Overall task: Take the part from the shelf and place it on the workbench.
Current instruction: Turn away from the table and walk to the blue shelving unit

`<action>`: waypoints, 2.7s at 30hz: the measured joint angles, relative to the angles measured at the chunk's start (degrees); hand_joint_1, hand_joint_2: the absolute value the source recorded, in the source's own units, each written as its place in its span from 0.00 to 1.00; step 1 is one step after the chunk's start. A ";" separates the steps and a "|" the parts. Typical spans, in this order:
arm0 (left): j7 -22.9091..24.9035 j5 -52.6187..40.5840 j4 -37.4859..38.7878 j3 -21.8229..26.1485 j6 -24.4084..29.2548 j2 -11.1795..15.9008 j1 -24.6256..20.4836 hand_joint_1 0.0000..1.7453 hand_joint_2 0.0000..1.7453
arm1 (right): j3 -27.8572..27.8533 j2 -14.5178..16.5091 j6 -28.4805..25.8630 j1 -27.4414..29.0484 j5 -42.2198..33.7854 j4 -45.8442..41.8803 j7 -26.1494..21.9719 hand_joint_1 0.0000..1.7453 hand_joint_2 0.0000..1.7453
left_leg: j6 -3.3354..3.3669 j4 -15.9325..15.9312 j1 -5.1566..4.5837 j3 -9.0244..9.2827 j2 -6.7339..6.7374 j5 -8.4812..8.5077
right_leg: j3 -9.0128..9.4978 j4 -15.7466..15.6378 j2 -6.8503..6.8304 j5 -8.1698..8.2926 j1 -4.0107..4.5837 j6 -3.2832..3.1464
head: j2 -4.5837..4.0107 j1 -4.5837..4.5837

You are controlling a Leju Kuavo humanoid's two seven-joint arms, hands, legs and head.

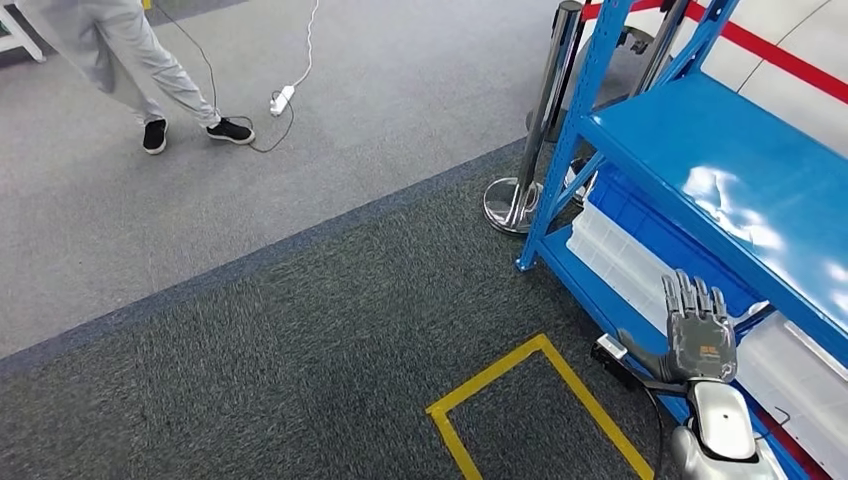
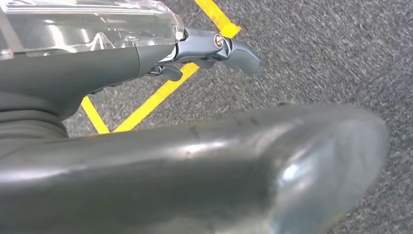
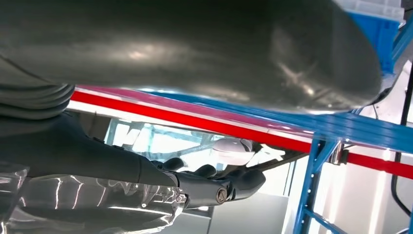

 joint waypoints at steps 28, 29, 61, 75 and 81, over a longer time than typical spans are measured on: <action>0.02 -0.07 0.00 -0.14 0.76 -0.43 0.28 0.00 0.00 | 1.47 1.78 -0.15 -4.23 -1.09 5.78 -0.27 0.00 0.00 | 0.72 -7.64 -0.29 3.28 1.03 4.46 | -0.24 -0.21 -0.52 0.50 0.03 0.78 | 0.00 0.00; 0.02 -0.09 0.00 -0.17 0.76 -0.44 0.27 0.00 0.00 | 1.47 1.79 -0.15 -4.23 -1.08 5.76 -0.21 0.00 0.00 | 0.41 -5.65 -0.17 2.46 0.71 3.12 | -0.21 -0.36 -0.39 0.62 -0.07 0.44 | 0.00 0.00; 2.38 -0.03 0.00 -0.55 1.72 -0.57 0.18 0.00 0.00 | 1.13 -0.62 1.20 1.64 0.13 -0.80 0.80 0.00 0.00 | 0.06 -0.78 -0.03 0.53 0.09 0.27 | 0.28 -0.82 -0.14 0.64 0.26 -0.10 | 0.00 0.02; 4.12 0.75 0.00 -0.38 0.02 -0.11 0.01 0.00 0.00 | 0.81 -0.69 1.20 4.48 1.02 -3.30 1.70 0.00 0.00 | 1.70 -9.04 -0.32 4.05 -2.02 5.48 | -0.09 -0.92 2.82 1.21 0.15 1.53 | 0.00 0.02; 4.61 0.20 0.00 -0.41 -0.60 -0.16 0.00 0.00 0.00 | 0.02 -1.66 1.68 6.48 0.05 -5.20 2.06 0.00 0.00 | 2.84 -10.28 0.09 4.21 -0.46 6.36 | -4.47 9.27 0.78 -3.98 0.14 2.28 | 0.00 0.04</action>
